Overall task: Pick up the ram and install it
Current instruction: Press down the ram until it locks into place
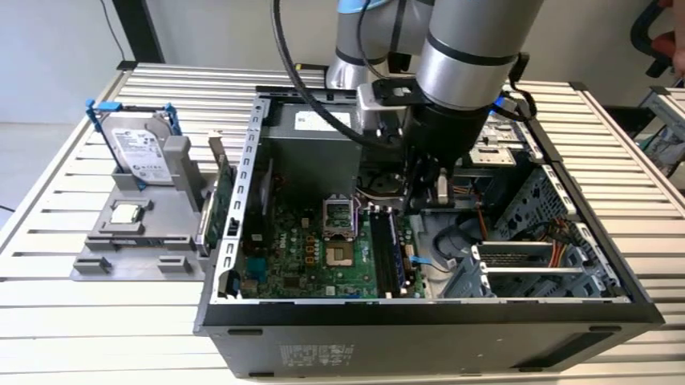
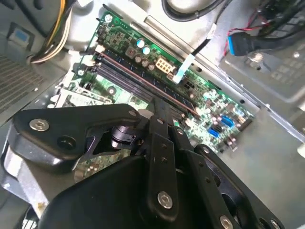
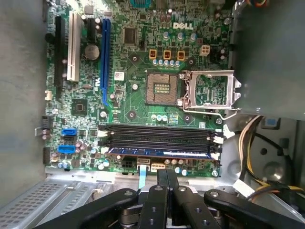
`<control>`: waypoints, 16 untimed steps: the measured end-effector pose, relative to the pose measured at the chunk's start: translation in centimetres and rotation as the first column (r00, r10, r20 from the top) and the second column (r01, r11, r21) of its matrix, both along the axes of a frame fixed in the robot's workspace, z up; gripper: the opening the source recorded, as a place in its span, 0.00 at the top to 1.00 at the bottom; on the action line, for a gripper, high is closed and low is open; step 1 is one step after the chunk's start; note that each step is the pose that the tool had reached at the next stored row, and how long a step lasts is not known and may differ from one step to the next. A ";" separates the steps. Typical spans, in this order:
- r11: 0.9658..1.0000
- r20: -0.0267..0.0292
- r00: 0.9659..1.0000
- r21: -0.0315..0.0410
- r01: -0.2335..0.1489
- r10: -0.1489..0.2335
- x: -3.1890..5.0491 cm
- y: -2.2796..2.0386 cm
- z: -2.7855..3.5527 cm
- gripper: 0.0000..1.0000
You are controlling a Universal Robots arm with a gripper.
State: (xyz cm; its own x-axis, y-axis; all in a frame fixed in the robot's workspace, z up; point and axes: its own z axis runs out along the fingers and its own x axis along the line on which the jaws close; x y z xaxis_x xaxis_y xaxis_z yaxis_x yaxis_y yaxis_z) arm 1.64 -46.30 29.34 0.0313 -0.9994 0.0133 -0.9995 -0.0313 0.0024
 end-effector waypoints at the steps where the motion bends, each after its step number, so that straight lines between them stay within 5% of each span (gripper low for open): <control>1: 1.000 0.000 1.000 0.000 0.000 0.000 0.00 0.00 0.46 1.00; 12: 1.000 0.000 1.000 0.000 0.000 0.000 0.00 0.00 5.44 1.00; 16: 1.000 0.000 1.000 0.000 0.000 0.000 0.00 0.00 5.97 1.00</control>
State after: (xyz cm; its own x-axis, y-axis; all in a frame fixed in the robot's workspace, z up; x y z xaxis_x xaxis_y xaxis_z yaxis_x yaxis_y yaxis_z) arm 1.64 -46.30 35.31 0.0314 -0.9994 0.0137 -0.9995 -0.0314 0.0023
